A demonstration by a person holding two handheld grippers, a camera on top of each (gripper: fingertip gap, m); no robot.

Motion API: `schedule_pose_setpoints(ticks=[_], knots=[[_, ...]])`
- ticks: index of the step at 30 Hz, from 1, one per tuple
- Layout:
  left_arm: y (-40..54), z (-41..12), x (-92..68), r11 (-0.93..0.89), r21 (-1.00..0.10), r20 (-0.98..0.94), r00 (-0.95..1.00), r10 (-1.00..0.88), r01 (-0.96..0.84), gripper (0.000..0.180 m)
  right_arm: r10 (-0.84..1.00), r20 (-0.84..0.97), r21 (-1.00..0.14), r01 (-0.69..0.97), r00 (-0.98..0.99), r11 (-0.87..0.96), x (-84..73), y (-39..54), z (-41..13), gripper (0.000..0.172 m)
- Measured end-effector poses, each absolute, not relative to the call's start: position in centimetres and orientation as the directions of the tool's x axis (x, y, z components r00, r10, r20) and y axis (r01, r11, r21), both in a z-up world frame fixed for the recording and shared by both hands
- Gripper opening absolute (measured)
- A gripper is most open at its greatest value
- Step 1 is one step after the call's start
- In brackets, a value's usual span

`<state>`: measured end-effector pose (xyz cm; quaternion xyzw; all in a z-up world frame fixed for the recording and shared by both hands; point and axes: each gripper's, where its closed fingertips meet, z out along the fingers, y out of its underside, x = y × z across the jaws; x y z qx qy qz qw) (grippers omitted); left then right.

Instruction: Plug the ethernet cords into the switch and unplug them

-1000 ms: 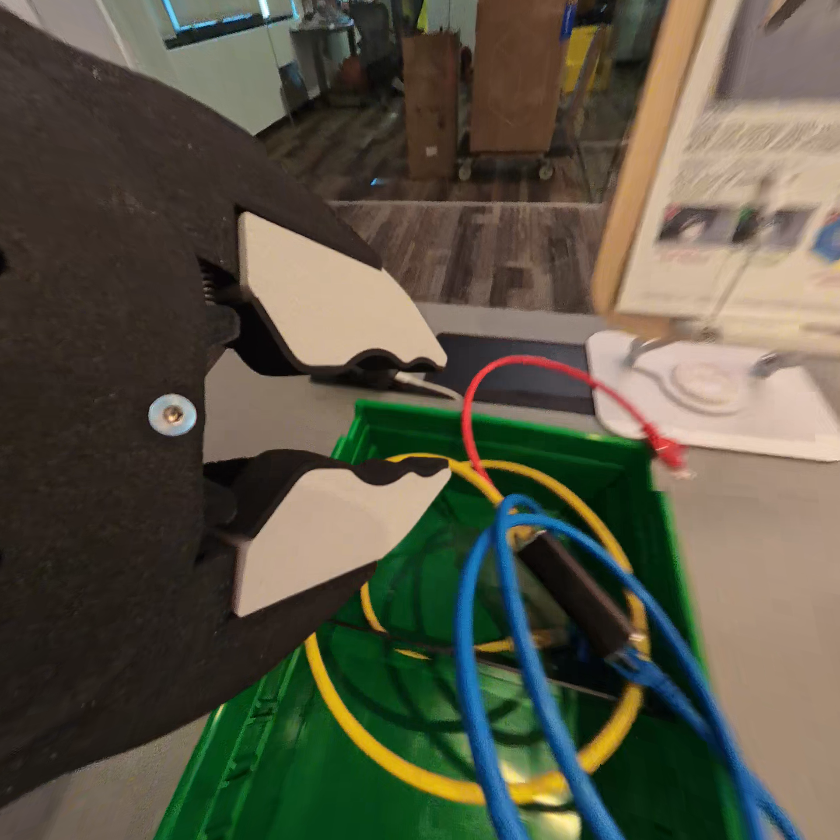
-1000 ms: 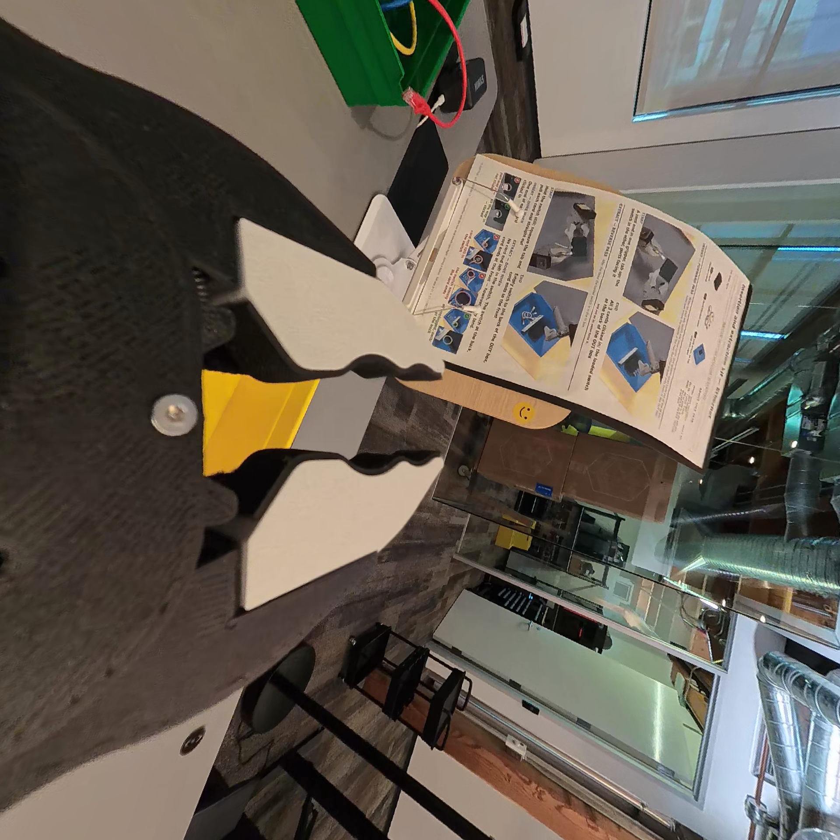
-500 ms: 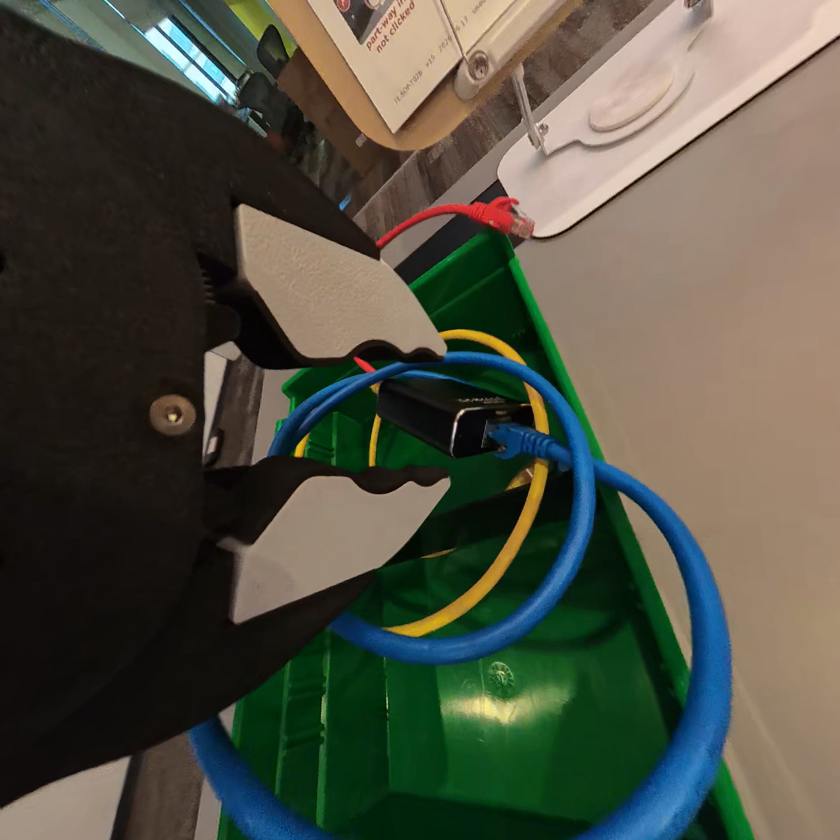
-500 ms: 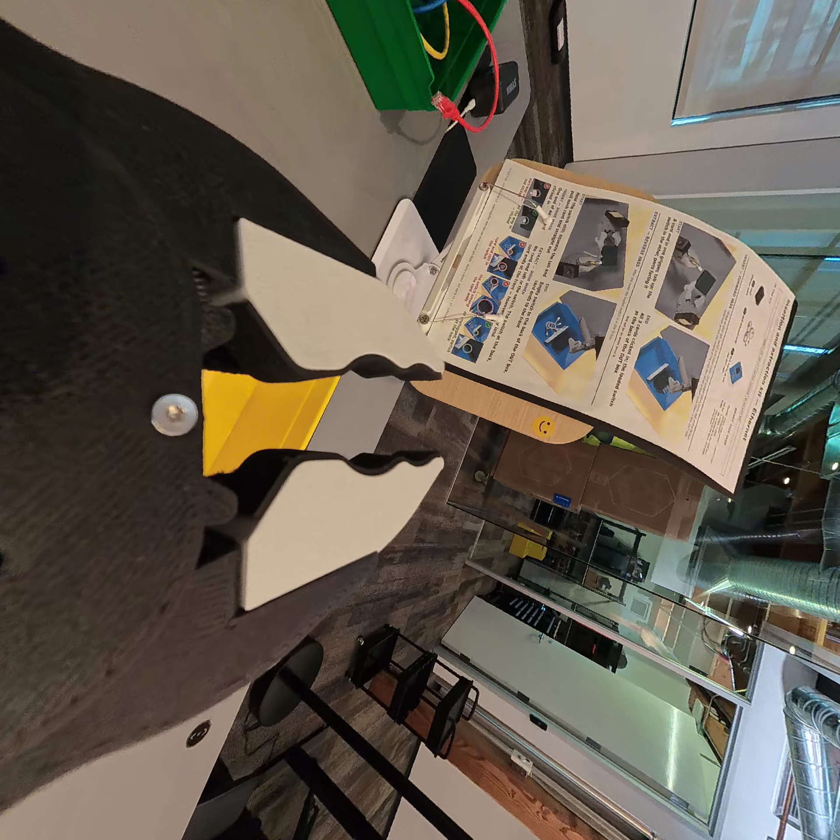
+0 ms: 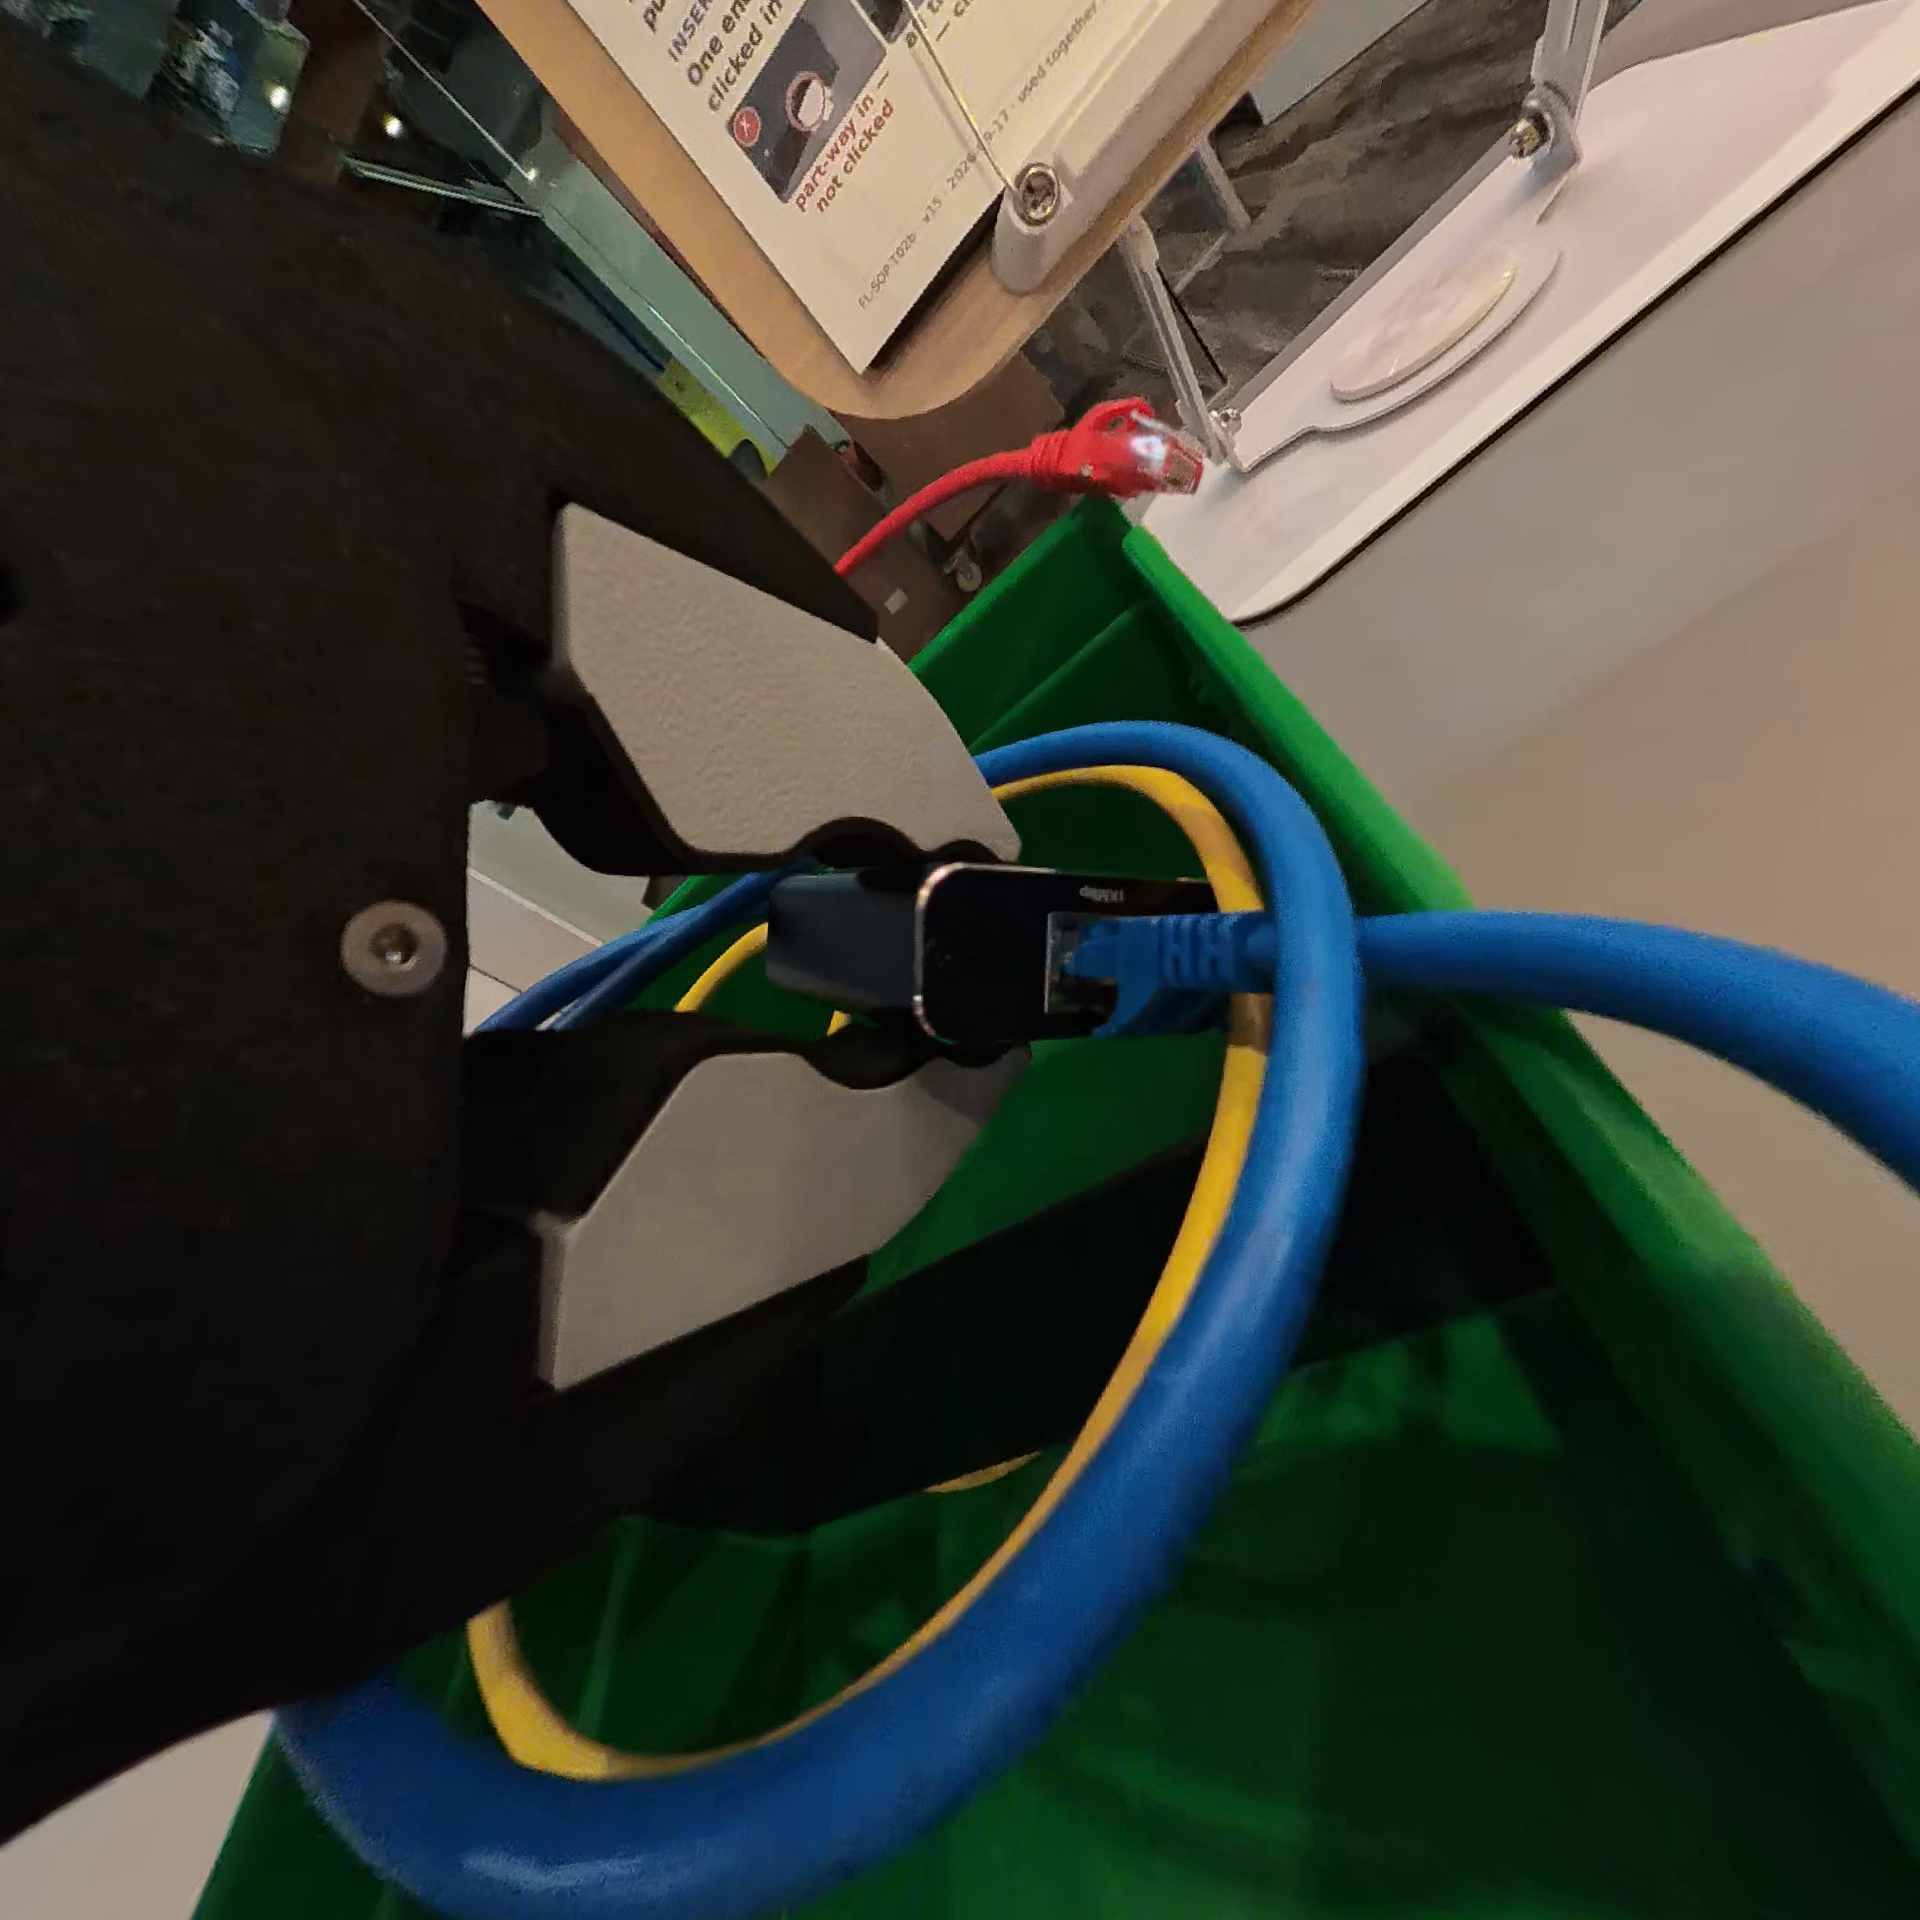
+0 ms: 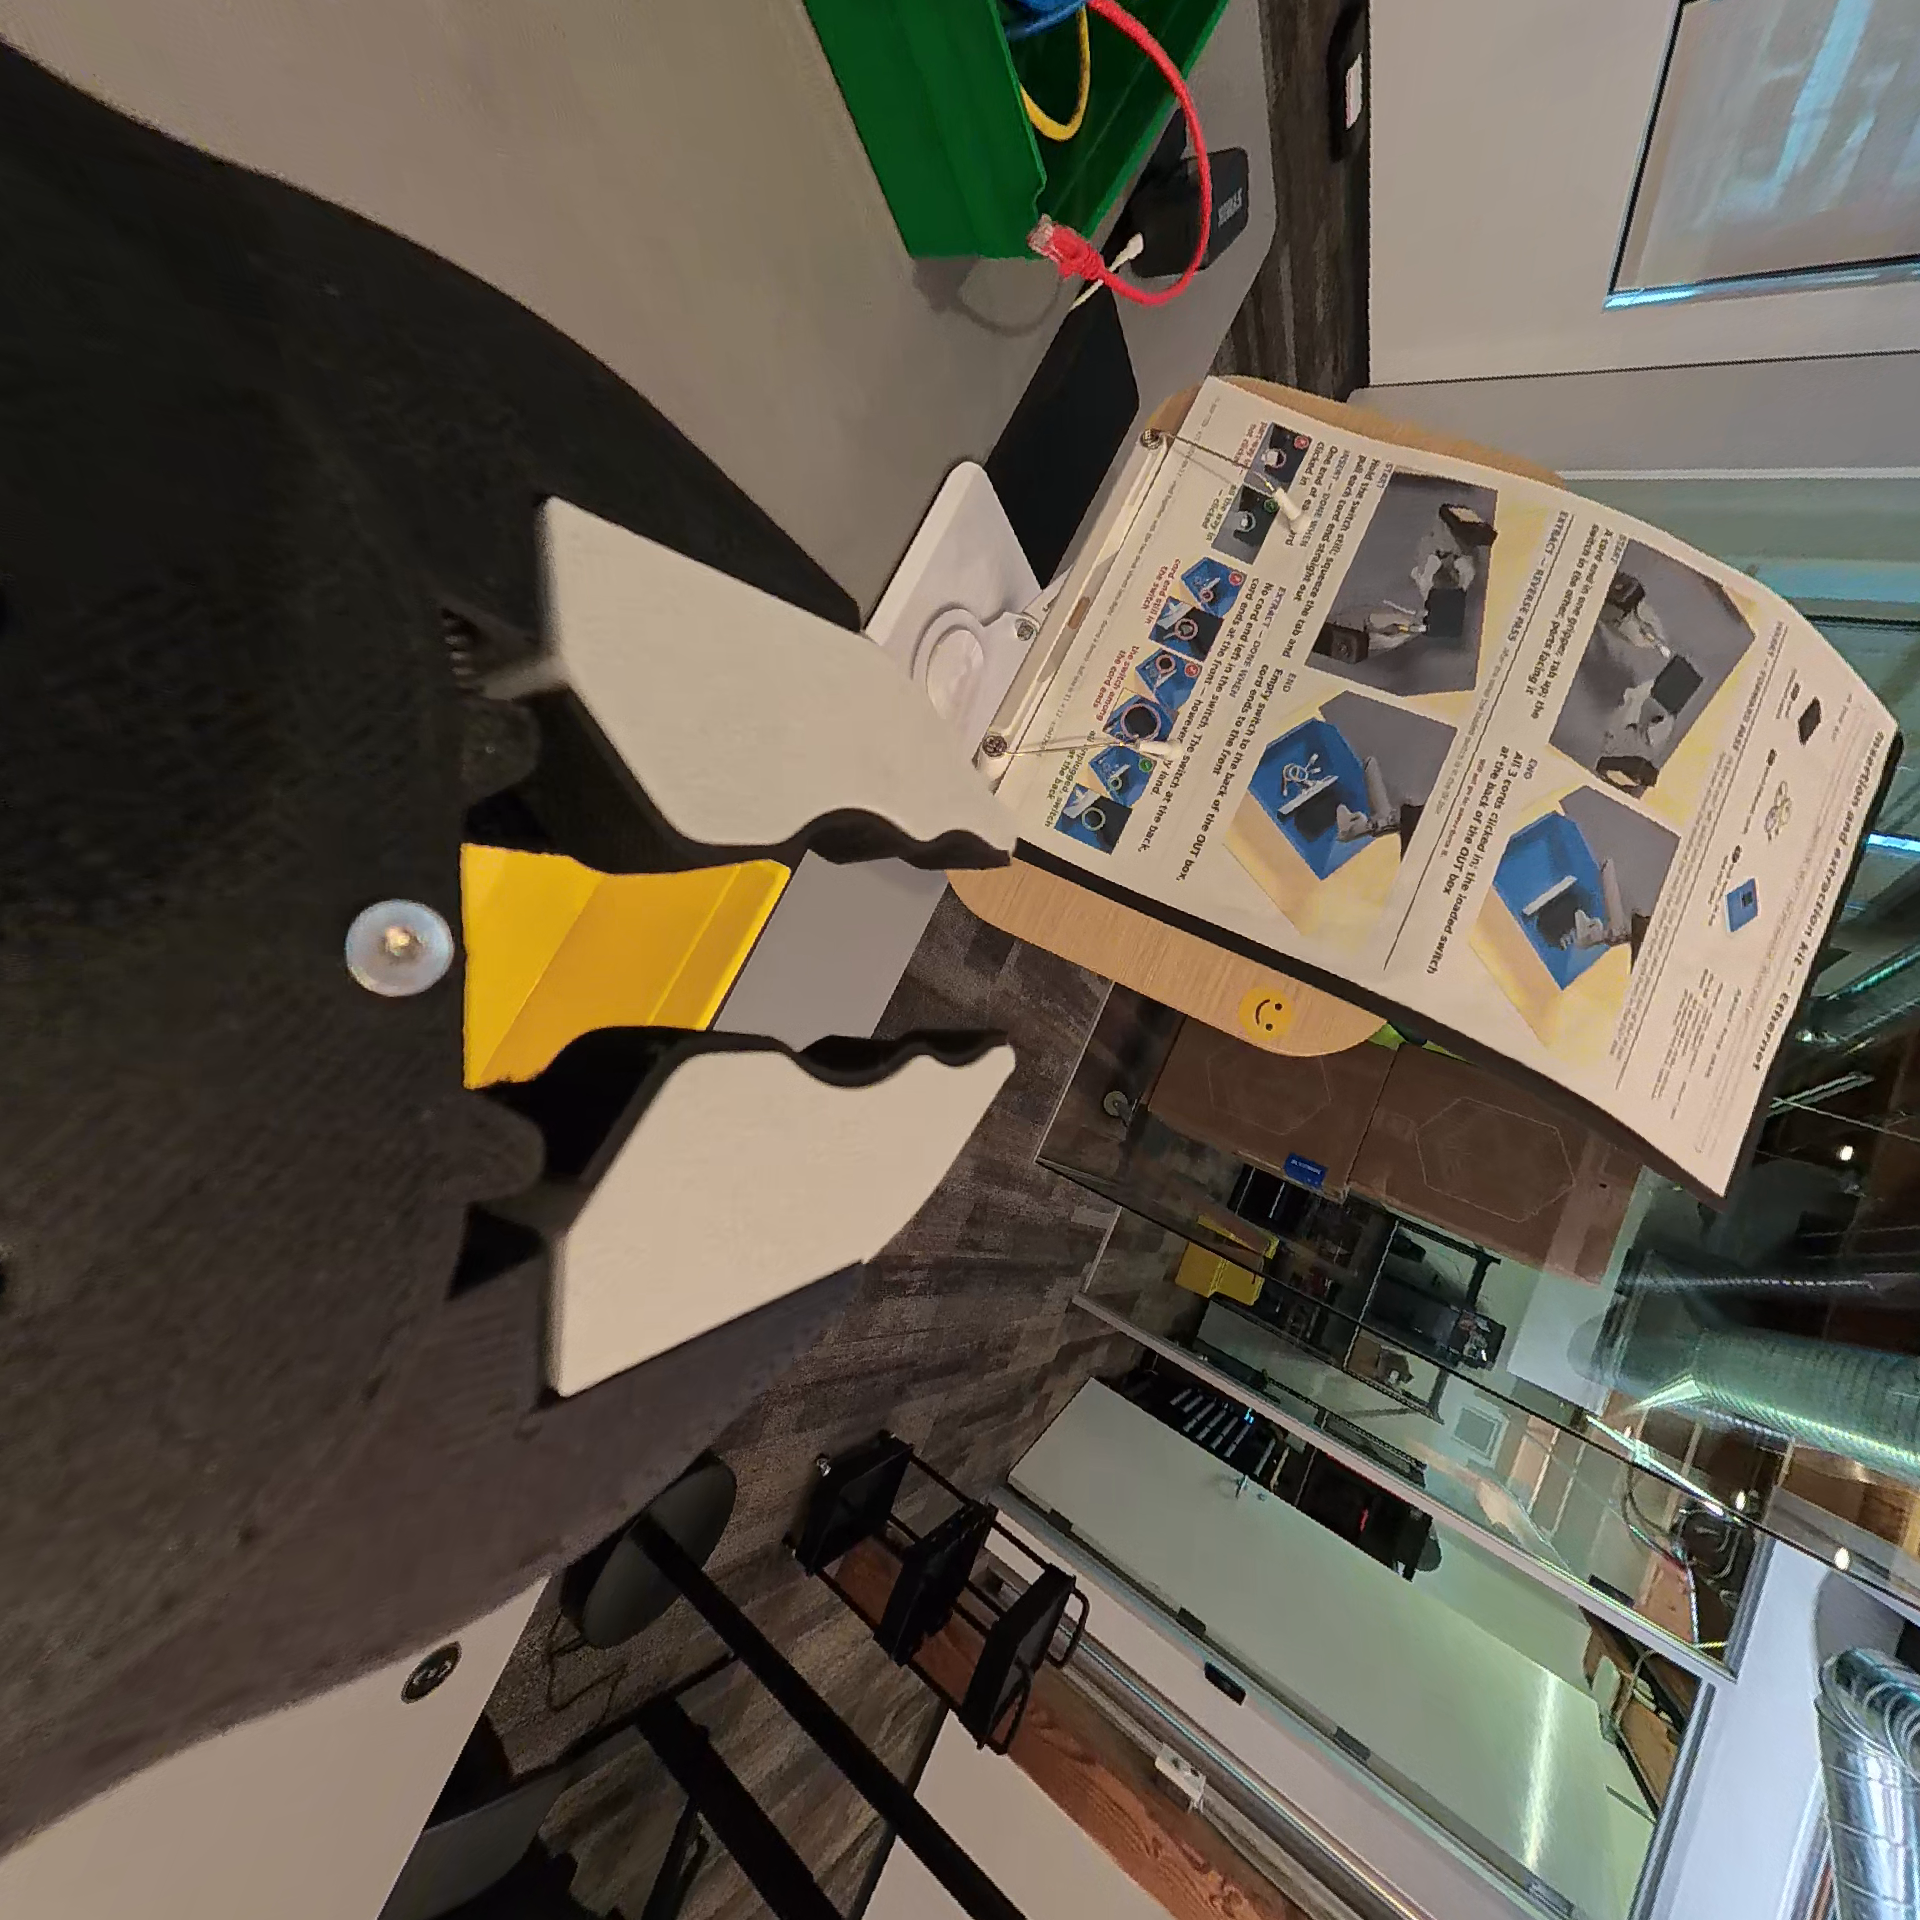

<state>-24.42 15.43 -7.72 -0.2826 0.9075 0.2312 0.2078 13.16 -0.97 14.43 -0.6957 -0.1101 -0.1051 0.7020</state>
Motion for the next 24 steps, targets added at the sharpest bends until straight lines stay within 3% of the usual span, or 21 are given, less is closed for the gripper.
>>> schedule_pose_setpoints(ticks=[8,11,13,17,20,24], knots=[[15.9,-6.8,-24.2,0.696,0.28,-0.591,-0.69,-0.418,-0.661,0.027,-0.001,0.307,-0.951,0.307,0.952,-0.028,14.2,-1.0,13.8,0.03],[15.9,-4.6,-24.3,0.671,0.224,-0.635,-0.628,-0.45,-0.707,0.026,-0.068,0.329,-0.936,0.315,0.942,-0.157,17.2,-1.8,12.1,0.031],[15.9,-2.8,-24.4,0.651,0.178,-0.666,-0.578,-0.473,-0.738,0.027,-0.203,0.289,-0.921,0.214,0.936,-0.326,22.1,-3.5,9.5,0.031],[15.9,1.1,-24.5,0.618,0.087,-0.72,-0.478,-0.503,-0.782,0.026,-0.207,0.076,-0.852,-0.044,0.975,-0.522,26.5,-6.4,2.4,0.036],[16.1,4.4,-24.4,0.599,0.042,-0.752,-0.42,-0.508,-0.8,0.026,-0.197,0.083,-0.807,-0.05,0.977,-0.588,28.3,-7.9,-0.9,0.035],[16.4,9.1,-24.2,0.575,-0.001,-0.789,-0.353,-0.503,-0.818,0.026,-0.241,-0.001,-0.638,-0.186,0.97,-0.747,29.0,-10.4,-6.1,0.04]])
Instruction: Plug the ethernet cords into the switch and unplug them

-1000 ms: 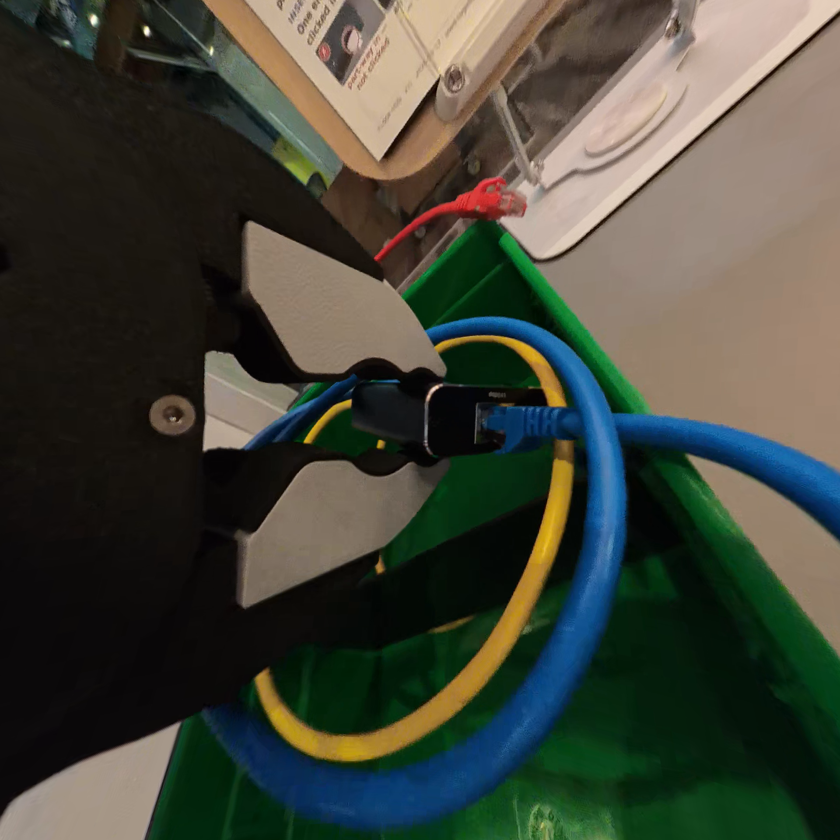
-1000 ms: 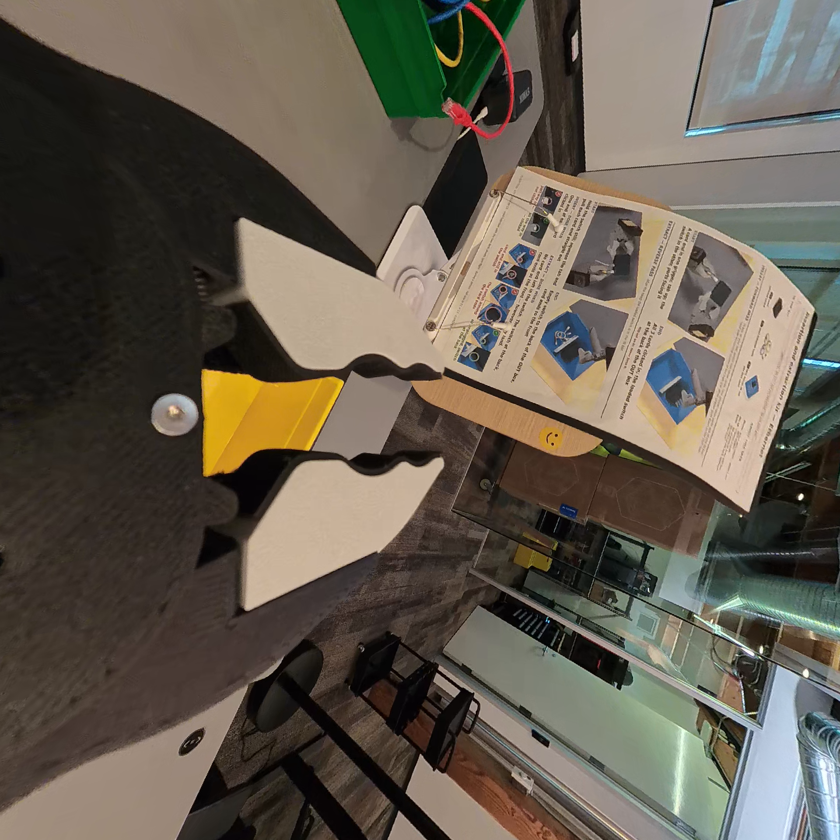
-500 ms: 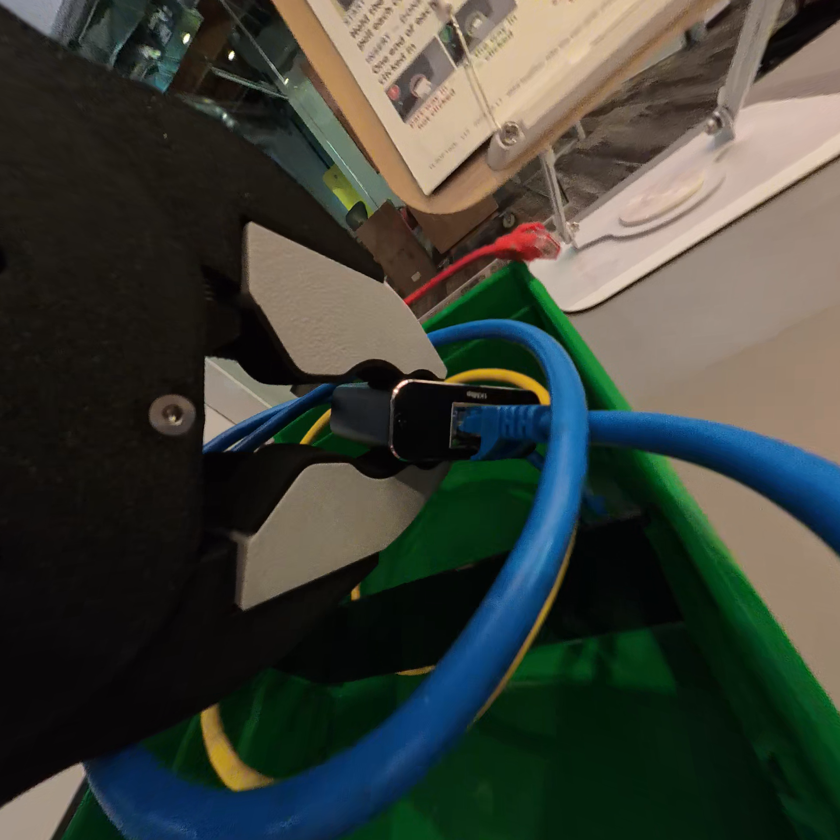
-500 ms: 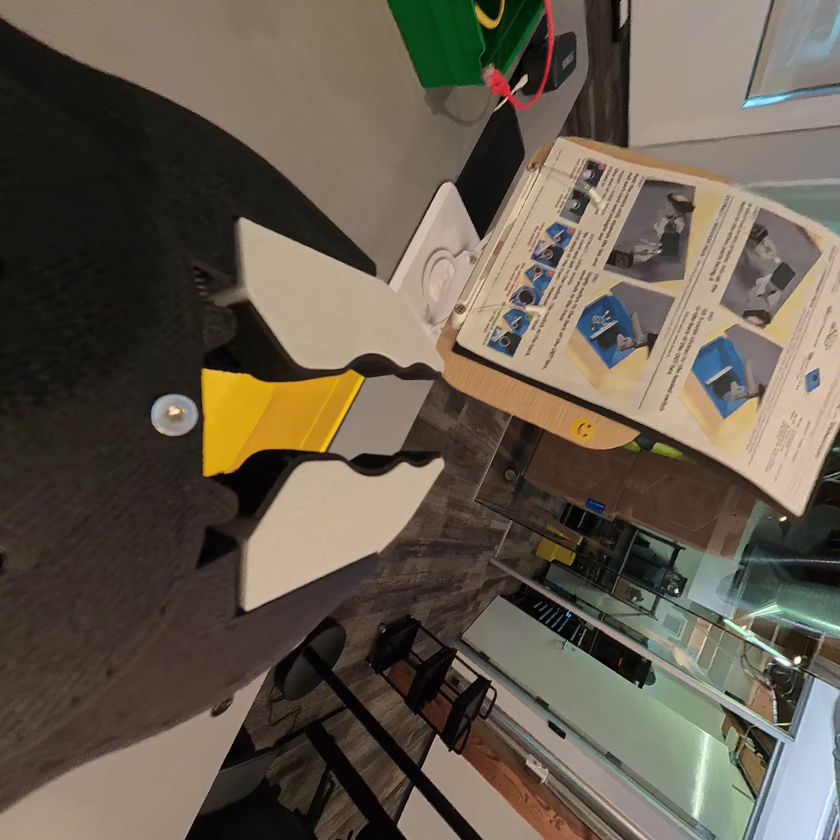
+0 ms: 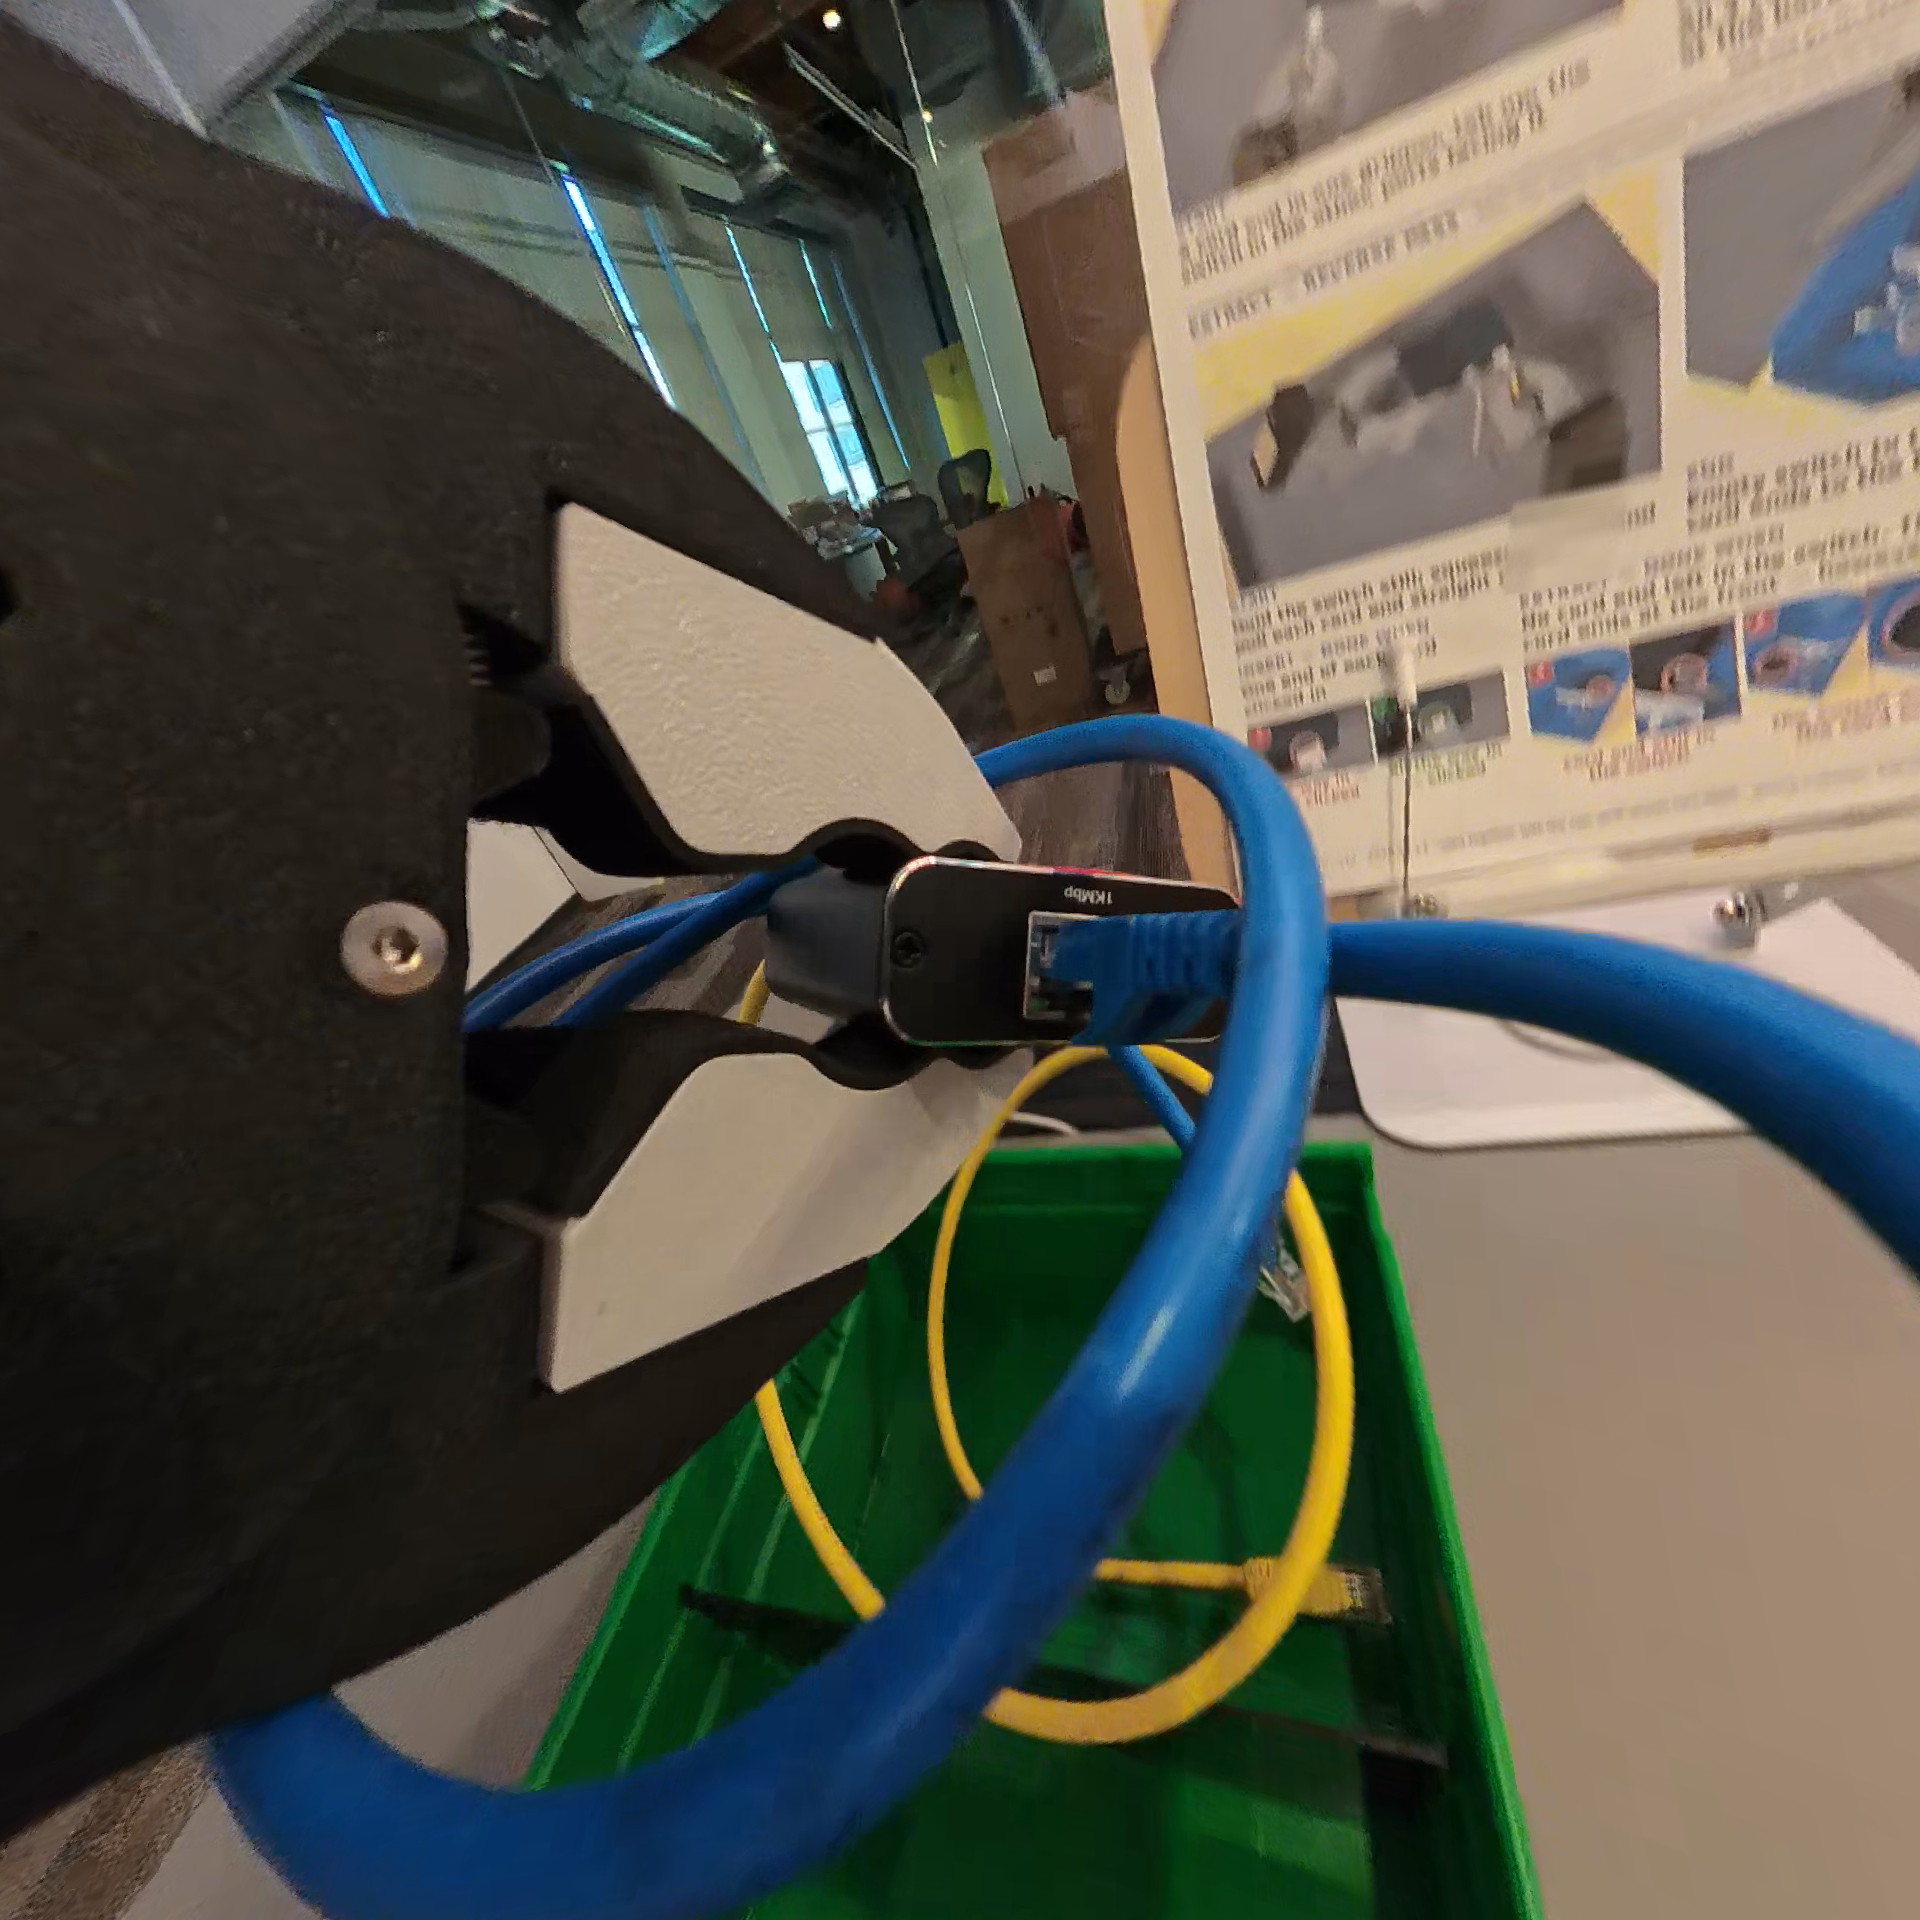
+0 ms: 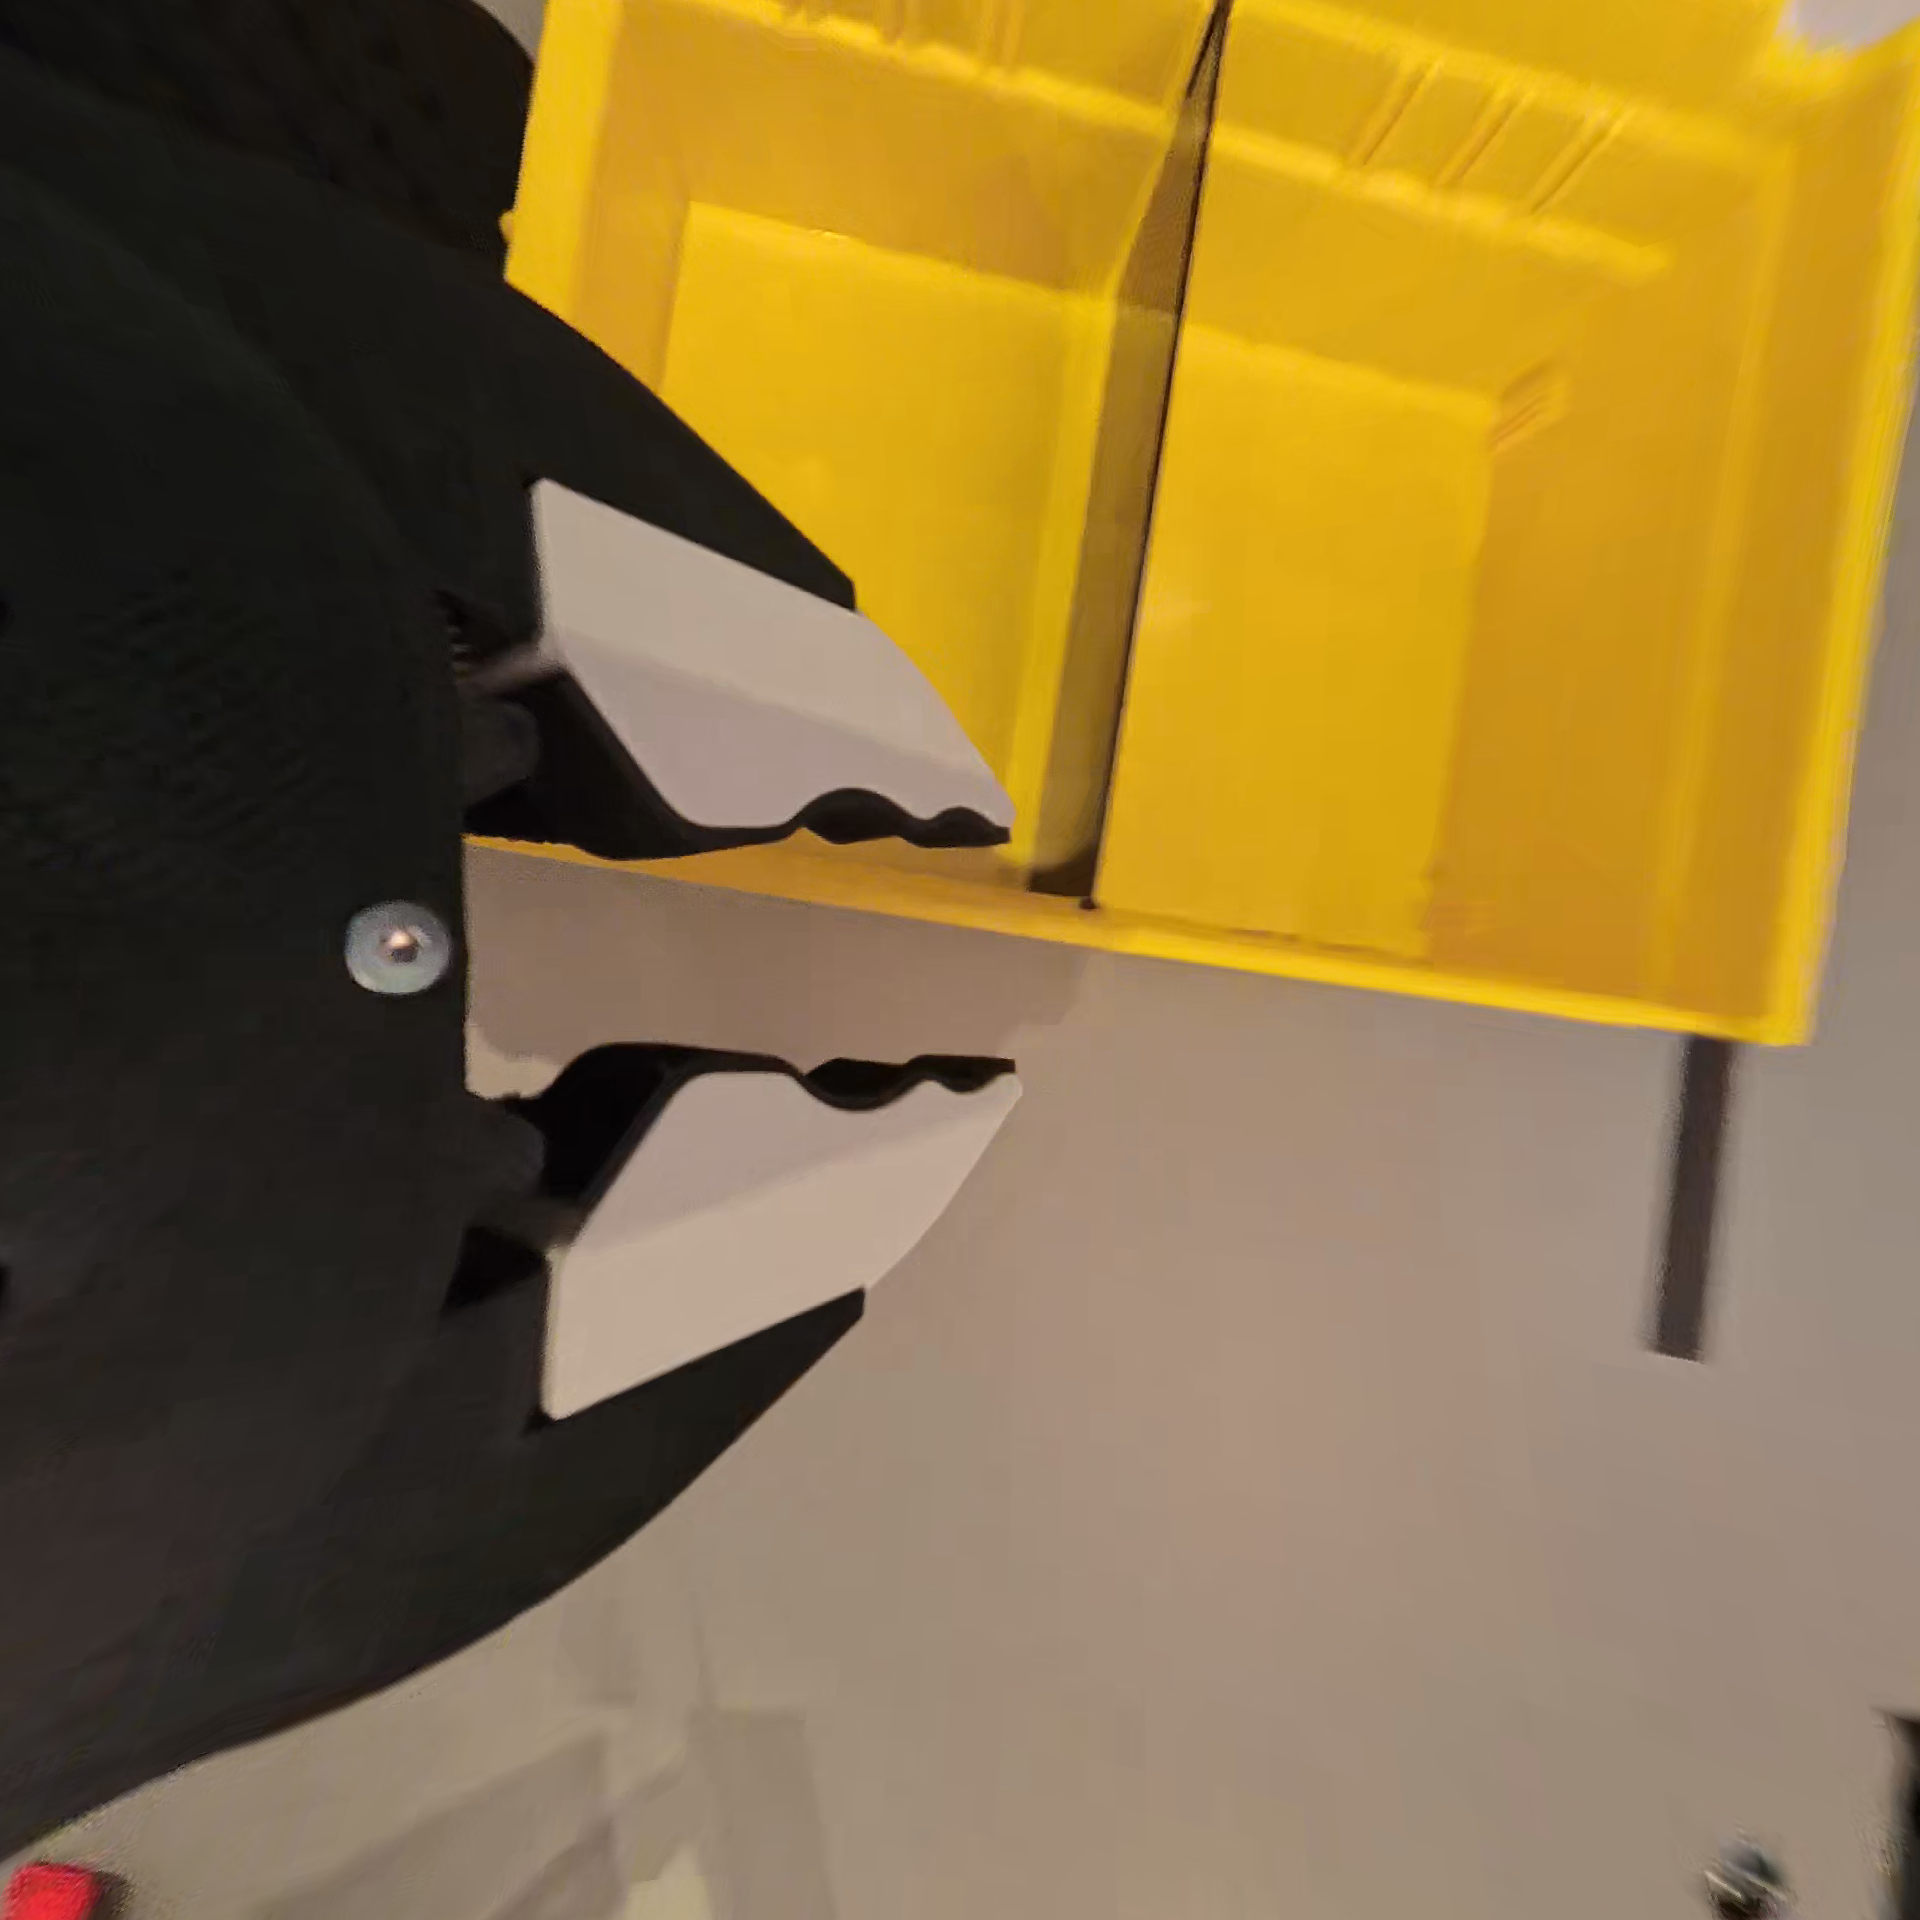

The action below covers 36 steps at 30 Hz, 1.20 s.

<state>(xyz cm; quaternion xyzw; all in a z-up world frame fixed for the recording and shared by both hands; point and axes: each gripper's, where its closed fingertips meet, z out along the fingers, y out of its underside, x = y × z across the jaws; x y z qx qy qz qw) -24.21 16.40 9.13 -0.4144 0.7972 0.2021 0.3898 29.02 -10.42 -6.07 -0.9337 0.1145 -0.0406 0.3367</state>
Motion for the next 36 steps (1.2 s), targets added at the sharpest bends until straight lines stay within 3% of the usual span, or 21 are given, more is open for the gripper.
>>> schedule_pose_setpoints(ticks=[5,8,15,24,31,36], knots=[[15.8,15.3,-23.4,0.572,-0.041,-0.832,-0.289,-0.473,-0.819,0.026,-0.24,-0.142,-0.443,-0.278,0.96,-0.852,27.5,-12.3,-10.4,0.036],[14.6,18.7,-22.1,0.588,-0.077,-0.851,-0.255,-0.459,-0.805,0.026,-0.215,-0.25,-0.364,-0.297,0.944,-0.883,26.0,-12.7,-11.6,0.011],[11.1,23.8,-17.7,0.658,-0.118,-0.881,-0.228,-0.415,-0.743,0.027,-0.32,-0.342,-0.36,-0.438,0.884,-0.824,26.8,-13.2,-11.5,0.011],[7.2,31.7,-11.7,0.715,-0.068,-0.921,-0.231,-0.312,-0.696,0.027,-0.357,-0.457,-0.328,-0.527,0.815,-0.784,26.8,-15.1,-11.4,0.019],[4.4,39.6,-8.8,0.716,-0.044,-0.948,-0.198,-0.251,-0.696,0.027,-0.353,-0.45,-0.336,-0.522,0.82,-0.784,27.1,-15.3,-11.4,0.018],[2.9,40.7,-7.7,0.719,-0.066,-0.944,-0.189,-0.269,-0.692,0.027,-0.355,-0.466,-0.348,-0.537,0.81,-0.769,27.3,-15.3,-11.4,0.018]])
